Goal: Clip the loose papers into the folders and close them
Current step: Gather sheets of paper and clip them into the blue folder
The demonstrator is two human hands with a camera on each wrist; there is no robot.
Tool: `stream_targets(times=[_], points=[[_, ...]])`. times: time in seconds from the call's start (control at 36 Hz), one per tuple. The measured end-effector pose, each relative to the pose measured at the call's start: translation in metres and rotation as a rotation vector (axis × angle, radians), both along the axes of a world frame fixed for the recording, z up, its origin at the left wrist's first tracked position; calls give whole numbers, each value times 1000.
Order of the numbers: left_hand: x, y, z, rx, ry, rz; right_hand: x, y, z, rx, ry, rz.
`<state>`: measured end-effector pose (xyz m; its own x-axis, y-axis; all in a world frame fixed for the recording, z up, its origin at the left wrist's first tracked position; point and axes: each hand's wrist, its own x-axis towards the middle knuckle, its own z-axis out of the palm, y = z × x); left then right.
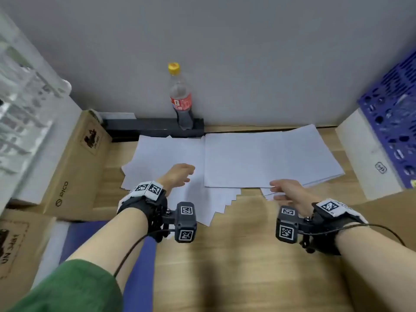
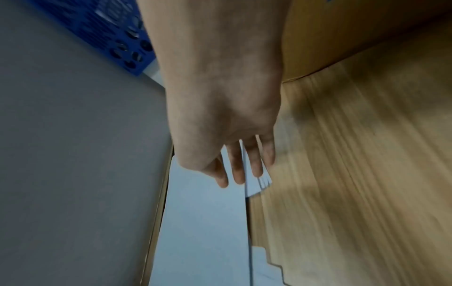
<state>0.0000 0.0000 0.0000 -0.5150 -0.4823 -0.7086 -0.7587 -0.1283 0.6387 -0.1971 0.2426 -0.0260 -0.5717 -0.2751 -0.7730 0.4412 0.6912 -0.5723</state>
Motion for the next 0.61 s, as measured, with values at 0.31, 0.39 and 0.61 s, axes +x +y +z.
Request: stream_targets(times=[0.31, 0.39, 0.61], points=[[-50, 0, -51, -5, -49, 91, -70, -7, -36, 73, 220, -74], [-61, 2, -63, 14, -32, 153, -80, -14, -46, 102, 174, -70], [-69, 12, -81, -52, -9, 229, -86, -12, -62, 104, 158, -97]])
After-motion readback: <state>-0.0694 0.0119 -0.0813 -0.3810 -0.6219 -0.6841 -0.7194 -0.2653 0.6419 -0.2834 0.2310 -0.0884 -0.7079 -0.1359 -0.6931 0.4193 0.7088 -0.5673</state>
